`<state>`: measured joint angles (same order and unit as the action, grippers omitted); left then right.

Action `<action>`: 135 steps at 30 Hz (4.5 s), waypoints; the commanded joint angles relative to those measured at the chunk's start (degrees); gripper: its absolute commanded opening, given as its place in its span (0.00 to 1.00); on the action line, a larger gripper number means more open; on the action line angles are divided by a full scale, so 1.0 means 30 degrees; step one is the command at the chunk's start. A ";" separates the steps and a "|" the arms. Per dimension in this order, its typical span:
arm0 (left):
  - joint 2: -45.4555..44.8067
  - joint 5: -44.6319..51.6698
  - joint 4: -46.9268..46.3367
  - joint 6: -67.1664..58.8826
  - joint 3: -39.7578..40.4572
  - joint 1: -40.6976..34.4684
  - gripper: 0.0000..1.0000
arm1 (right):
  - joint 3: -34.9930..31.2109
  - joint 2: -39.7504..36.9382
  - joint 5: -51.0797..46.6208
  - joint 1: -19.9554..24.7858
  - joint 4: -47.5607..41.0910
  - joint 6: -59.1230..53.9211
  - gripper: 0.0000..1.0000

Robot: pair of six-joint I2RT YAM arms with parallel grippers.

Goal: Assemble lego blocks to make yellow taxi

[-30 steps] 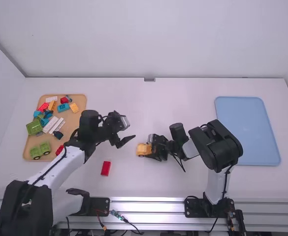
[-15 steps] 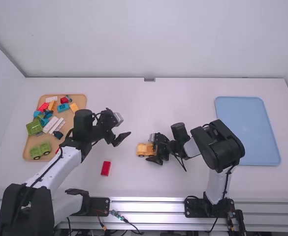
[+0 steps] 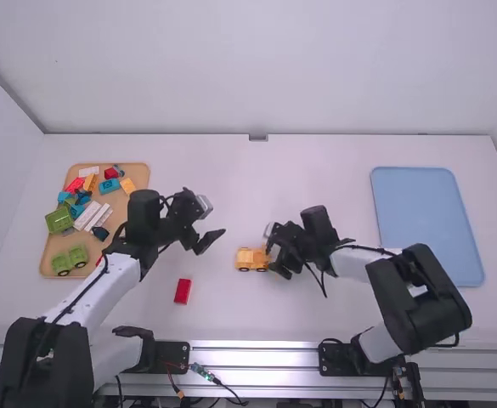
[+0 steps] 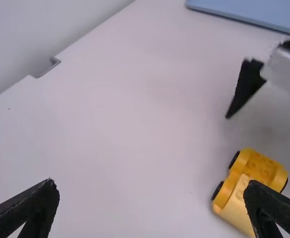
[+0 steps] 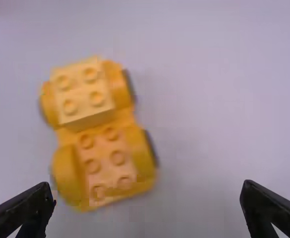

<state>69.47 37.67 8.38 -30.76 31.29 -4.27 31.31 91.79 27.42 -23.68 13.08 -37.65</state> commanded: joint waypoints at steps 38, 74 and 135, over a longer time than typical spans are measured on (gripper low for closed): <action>0.6260 -0.9930 -1.0258 1.4265 1.3464 0.5872 0.98 | -0.0036 -1.0153 -0.6594 0.1989 -0.0437 1.0040 0.99; 2.1458 -1.3223 -1.9453 1.8695 2.6308 0.7650 0.95 | -0.0051 -0.8886 -0.6601 0.2055 0.0554 1.0054 0.99; 2.1451 -1.1861 -1.7114 1.8476 2.3350 0.8029 0.47 | -0.0051 -0.8900 -0.6594 0.1982 0.0459 0.9908 0.99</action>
<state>133.08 1.54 -42.17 24.25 102.85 19.92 31.31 64.86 7.97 -17.61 14.41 -7.97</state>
